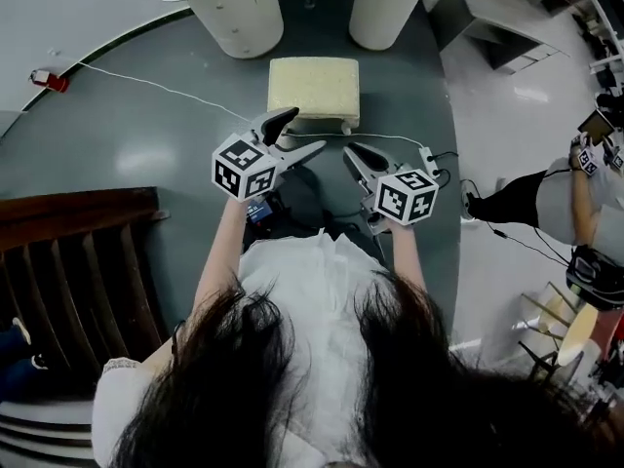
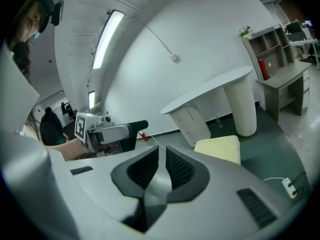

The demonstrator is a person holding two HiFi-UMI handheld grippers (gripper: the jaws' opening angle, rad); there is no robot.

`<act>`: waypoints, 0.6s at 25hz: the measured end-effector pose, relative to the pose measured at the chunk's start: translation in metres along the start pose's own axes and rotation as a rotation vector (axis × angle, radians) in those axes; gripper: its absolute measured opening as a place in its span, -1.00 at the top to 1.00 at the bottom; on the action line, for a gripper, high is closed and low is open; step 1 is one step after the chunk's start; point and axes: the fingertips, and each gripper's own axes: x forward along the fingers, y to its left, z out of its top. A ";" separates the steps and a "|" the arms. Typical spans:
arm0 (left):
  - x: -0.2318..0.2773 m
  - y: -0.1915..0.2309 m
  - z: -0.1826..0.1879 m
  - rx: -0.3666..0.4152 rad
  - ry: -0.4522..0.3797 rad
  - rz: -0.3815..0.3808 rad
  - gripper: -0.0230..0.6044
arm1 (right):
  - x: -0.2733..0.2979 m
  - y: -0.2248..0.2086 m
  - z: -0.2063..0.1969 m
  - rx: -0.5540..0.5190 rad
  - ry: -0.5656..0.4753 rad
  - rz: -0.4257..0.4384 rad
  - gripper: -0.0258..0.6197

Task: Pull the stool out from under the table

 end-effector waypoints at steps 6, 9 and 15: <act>-0.027 -0.059 -0.027 -0.064 -0.010 0.012 0.25 | -0.024 0.035 -0.014 -0.073 0.012 0.060 0.73; -0.035 -0.068 -0.037 -0.107 -0.027 0.011 0.41 | -0.024 0.043 -0.024 -0.089 0.022 0.076 0.73; -0.051 -0.073 -0.048 -0.097 -0.012 0.047 0.60 | -0.027 0.051 -0.034 -0.102 0.038 0.089 0.73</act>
